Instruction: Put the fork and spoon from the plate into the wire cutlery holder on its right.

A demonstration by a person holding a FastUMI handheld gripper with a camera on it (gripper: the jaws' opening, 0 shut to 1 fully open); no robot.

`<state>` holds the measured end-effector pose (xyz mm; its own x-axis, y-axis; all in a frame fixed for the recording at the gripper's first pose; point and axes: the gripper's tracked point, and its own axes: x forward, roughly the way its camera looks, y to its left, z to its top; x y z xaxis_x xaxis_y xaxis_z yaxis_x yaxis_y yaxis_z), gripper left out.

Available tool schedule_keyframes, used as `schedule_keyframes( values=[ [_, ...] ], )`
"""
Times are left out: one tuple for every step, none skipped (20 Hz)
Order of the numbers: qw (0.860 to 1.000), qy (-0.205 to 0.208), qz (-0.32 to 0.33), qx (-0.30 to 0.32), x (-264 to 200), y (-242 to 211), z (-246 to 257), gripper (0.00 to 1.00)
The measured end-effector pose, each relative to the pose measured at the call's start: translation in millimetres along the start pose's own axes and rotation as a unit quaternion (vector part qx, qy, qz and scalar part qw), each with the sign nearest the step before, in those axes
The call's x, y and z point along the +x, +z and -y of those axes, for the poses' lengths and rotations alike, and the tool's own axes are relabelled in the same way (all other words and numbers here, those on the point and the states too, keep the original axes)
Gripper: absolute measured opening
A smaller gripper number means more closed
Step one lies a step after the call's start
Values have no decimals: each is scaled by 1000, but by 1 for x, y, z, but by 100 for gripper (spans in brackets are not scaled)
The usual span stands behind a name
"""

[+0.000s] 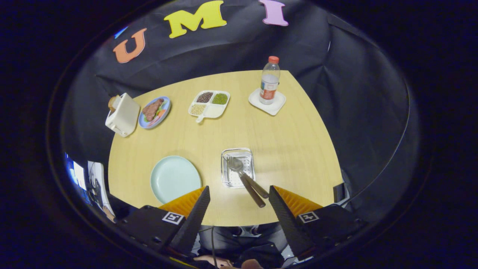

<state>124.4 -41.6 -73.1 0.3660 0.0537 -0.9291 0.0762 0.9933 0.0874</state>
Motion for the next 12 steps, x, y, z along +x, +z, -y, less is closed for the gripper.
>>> schedule_keyframes(
  values=[
    [1000, 2, 10, 0, -5, 0, -2, 97],
    [1000, 4, 18, -1, -10, -1, -4, 97],
    [1000, 5, 29, -2, -16, -1, -5, 97],
    [999, 6, 43, 0, -23, -1, -7, 97],
    [998, 11, 60, 2, -32, -1, -10, 97],
    [997, 14, 80, 5, -40, 0, -12, 97],
    [994, 17, 104, 8, -50, 3, -14, 97],
    [991, 16, 131, 10, -59, 5, -14, 97],
    [987, 15, 162, 9, -69, 7, -14, 97],
    [981, 17, 192, 6, -79, 8, -17, 97],
    [974, 20, 227, 0, -90, 8, -20, 97],
    [967, 21, 255, -7, -99, 5, -22, 97]
  ],
)
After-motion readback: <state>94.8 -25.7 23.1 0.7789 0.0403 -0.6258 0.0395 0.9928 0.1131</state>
